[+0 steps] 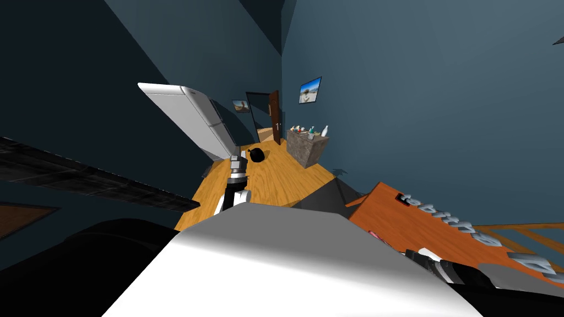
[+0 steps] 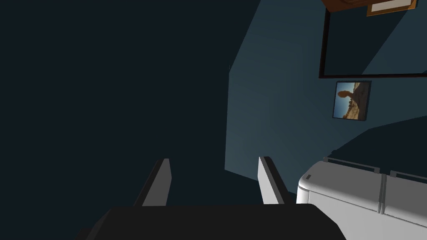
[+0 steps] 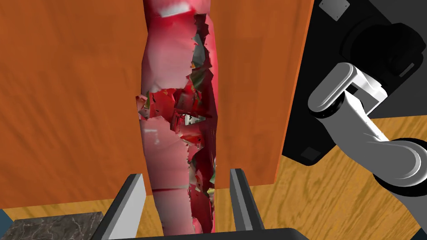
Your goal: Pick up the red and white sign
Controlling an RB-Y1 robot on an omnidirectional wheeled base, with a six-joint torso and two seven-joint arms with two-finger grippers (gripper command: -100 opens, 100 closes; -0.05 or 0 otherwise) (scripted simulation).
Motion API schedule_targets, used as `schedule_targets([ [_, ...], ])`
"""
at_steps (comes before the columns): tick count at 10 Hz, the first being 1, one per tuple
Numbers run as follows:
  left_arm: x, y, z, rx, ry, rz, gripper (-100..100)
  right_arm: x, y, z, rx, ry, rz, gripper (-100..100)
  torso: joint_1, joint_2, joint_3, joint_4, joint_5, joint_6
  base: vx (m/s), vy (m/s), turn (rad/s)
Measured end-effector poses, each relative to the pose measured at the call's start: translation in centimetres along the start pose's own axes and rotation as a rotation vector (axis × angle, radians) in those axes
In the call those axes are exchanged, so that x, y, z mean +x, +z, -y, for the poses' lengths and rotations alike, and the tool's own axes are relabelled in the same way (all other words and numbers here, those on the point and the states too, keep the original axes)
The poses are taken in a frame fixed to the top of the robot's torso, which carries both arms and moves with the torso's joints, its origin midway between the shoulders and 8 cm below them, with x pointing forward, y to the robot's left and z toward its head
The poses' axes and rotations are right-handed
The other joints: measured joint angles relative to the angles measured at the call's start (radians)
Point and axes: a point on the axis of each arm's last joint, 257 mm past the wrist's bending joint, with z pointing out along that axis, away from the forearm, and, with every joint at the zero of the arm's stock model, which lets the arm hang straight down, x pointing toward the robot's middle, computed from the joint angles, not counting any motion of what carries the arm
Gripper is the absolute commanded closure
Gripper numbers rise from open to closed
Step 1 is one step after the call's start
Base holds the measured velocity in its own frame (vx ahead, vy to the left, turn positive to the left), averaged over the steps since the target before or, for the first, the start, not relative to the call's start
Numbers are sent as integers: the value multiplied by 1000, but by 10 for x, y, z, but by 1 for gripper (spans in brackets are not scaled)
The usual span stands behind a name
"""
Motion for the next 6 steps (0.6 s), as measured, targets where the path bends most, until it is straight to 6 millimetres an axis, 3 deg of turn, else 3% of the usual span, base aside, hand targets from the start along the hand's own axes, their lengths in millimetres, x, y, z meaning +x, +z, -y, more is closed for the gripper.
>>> schedule_targets([
  [3,0,0,0,0,0,0,0,1,0,-4,-10,6,-1,100,-6,2,2,2,-4,-1,0,0,0],
  [4,0,0,0,0,0,0,0,1,0,-4,-10,5,-1,0,-7,2,2,2,-4,-1,0,0,0],
  [5,0,0,0,0,0,0,0,1,0,-4,-11,5,-1,100,-7,2,2,2,-4,-1,16,6,-206],
  [6,0,0,0,0,0,0,0,-4,-5,2,-6,-10,2,100,-7,1,2,2,-3,0,35,15,-220],
])
